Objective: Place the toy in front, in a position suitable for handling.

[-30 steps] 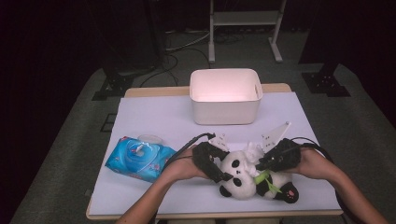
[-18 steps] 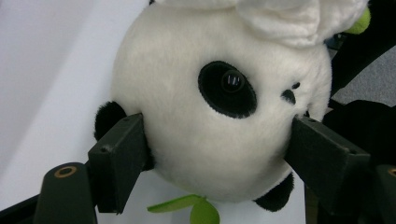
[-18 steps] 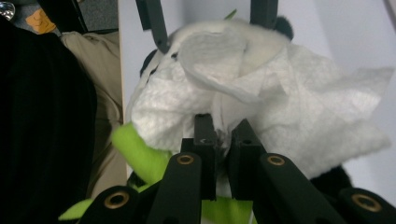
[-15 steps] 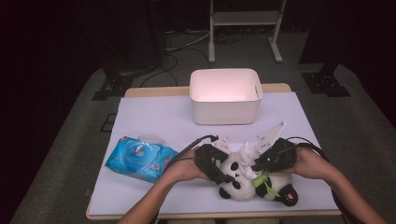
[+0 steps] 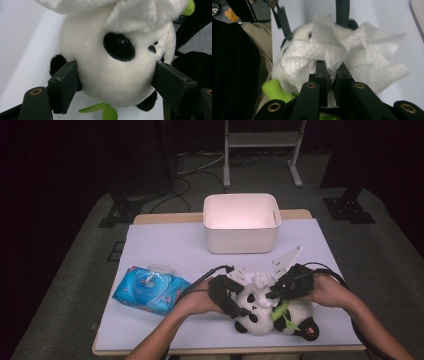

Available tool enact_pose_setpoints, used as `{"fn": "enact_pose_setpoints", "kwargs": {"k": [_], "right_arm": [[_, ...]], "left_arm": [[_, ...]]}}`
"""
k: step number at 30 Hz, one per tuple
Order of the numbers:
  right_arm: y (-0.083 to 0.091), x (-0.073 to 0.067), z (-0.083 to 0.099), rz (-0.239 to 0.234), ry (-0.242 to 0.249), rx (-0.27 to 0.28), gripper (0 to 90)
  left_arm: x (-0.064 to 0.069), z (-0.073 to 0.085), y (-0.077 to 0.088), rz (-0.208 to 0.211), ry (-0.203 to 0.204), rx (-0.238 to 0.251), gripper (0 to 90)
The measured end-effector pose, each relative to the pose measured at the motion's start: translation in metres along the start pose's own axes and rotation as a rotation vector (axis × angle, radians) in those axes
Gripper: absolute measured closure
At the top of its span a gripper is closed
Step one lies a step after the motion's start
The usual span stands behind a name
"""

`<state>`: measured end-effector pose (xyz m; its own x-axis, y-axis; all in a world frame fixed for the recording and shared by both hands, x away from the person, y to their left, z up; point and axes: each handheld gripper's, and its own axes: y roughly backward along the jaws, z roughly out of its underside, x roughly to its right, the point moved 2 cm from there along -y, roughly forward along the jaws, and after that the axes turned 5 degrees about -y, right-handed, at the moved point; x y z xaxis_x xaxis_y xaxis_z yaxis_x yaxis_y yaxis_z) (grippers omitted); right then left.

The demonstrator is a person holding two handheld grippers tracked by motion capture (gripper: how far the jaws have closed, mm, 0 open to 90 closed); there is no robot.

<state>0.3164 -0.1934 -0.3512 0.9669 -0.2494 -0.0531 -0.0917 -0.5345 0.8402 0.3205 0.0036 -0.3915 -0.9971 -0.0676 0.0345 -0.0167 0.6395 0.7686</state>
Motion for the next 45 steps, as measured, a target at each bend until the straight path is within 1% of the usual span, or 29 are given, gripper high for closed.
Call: {"fn": "enact_pose_setpoints", "kwargs": {"k": [3,4,7,9,12,13,15,18,21,27,28,31,32,33,34,36,37,39,40,43,45], "right_arm": [[0.001,0.002,0.009,0.006,-0.018,0.000,82.6],[0.002,0.002,0.012,0.006,-0.025,0.002,82.6],[0.002,-0.001,0.018,0.005,-0.021,0.012,82.6],[0.003,-0.004,0.022,0.013,-0.024,0.013,82.7],[0.003,-0.008,0.027,0.014,-0.022,0.020,82.7],[0.003,-0.010,0.028,0.016,-0.023,0.021,82.8],[0.003,-0.012,0.030,0.023,-0.020,0.024,82.9],[0.003,-0.016,0.033,0.027,-0.015,0.027,82.9],[0.003,-0.018,0.034,0.027,-0.011,0.027,83.0],[0.003,-0.019,0.035,0.026,-0.006,0.024,83.1],[0.003,-0.019,0.035,0.026,-0.006,0.022,83.1],[0.003,-0.020,0.035,0.025,0.001,0.021,83.1],[0.003,-0.020,0.035,0.024,0.001,0.021,83.1],[0.002,-0.020,0.035,0.022,0.001,0.021,83.1],[0.002,-0.021,0.035,0.020,0.003,0.022,83.1],[0.002,-0.021,0.035,0.019,0.007,0.021,83.1],[0.001,-0.021,0.035,0.022,0.010,0.022,83.0],[0.001,-0.021,0.034,0.024,0.010,0.020,83.0],[0.001,-0.021,0.033,0.024,0.011,0.022,83.0],[0.002,-0.020,0.032,0.027,0.013,0.030,83.1],[0.003,-0.019,0.031,0.032,0.017,0.037,83.2]], "left_arm": [[-0.001,-0.001,0.001,0.000,0.003,-0.003,21.0],[-0.001,-0.002,0.002,0.000,-0.002,-0.005,20.3],[-0.001,-0.005,0.006,0.010,0.006,0.014,20.1],[-0.002,-0.007,0.009,-0.003,-0.003,0.014,18.8],[-0.004,-0.008,0.013,-0.014,-0.001,0.020,16.7],[-0.004,-0.008,0.013,-0.012,0.009,0.023,16.6],[-0.006,-0.008,0.012,-0.017,0.015,0.024,13.9],[-0.007,-0.007,0.009,-0.009,0.018,0.014,12.8],[-0.009,-0.006,0.006,0.005,0.030,0.014,11.0],[-0.013,-0.004,-0.002,0.048,0.060,0.017,8.9],[-0.014,-0.004,-0.003,0.055,0.071,0.021,7.9],[-0.016,-0.002,-0.007,0.094,0.094,0.026,7.8],[-0.017,-0.002,-0.009,0.112,0.097,0.029,7.8],[-0.017,-0.001,-0.011,0.140,0.112,0.035,7.8],[-0.018,0.000,-0.013,0.160,0.117,0.040,7.8],[-0.019,0.002,-0.015,0.178,0.128,0.043,7.9],[-0.019,0.002,-0.015,0.183,0.121,0.052,9.5],[-0.019,0.002,-0.013,0.182,0.116,0.053,16.8],[-0.019,0.002,-0.012,0.178,0.101,0.055,19.6],[-0.020,0.002,-0.008,0.166,0.082,0.066,25.2],[-0.021,0.002,-0.004,0.150,0.066,0.079,29.1]]}}
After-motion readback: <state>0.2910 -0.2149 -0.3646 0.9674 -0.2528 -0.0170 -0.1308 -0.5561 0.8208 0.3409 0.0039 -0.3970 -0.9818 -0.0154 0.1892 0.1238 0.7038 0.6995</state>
